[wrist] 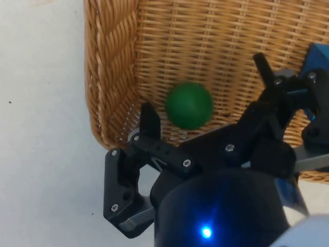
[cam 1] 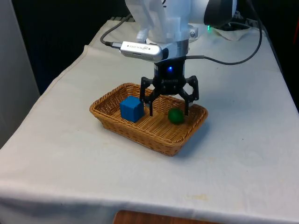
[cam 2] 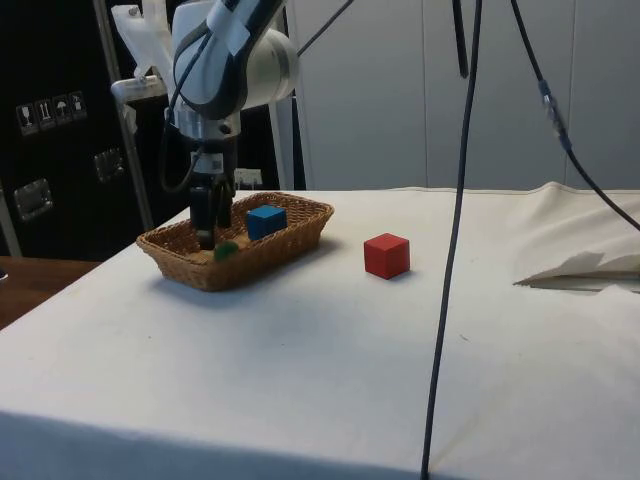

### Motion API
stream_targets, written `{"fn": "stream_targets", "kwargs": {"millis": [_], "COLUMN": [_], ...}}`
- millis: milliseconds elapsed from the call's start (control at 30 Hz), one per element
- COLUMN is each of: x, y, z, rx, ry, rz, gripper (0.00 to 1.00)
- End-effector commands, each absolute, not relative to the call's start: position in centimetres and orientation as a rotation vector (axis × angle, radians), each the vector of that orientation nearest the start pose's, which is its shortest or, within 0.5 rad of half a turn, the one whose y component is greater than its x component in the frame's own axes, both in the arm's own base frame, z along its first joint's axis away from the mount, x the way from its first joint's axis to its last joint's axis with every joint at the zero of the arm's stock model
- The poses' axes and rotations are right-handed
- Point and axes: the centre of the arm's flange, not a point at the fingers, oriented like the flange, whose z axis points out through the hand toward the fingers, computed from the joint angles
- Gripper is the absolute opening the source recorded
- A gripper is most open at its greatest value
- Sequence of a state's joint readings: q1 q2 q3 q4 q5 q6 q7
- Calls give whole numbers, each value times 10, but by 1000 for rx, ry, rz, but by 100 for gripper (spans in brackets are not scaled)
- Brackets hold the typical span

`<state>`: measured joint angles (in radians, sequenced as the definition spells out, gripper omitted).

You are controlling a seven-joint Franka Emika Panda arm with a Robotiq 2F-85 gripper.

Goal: Place all non-red objects into the basket.

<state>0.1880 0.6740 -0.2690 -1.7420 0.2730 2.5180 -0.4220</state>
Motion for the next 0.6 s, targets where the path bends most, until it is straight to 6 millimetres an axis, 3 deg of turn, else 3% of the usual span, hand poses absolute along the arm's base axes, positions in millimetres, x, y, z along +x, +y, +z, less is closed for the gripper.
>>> {"fn": "stream_targets", "kwargs": {"millis": [0,567], "x": [678,673], "y": [-39,-40], "z": [214,247], "rx": [-3135,-3137], "ry": [-310,-204], "rz": [-219,-184], "gripper": [100,100]}}
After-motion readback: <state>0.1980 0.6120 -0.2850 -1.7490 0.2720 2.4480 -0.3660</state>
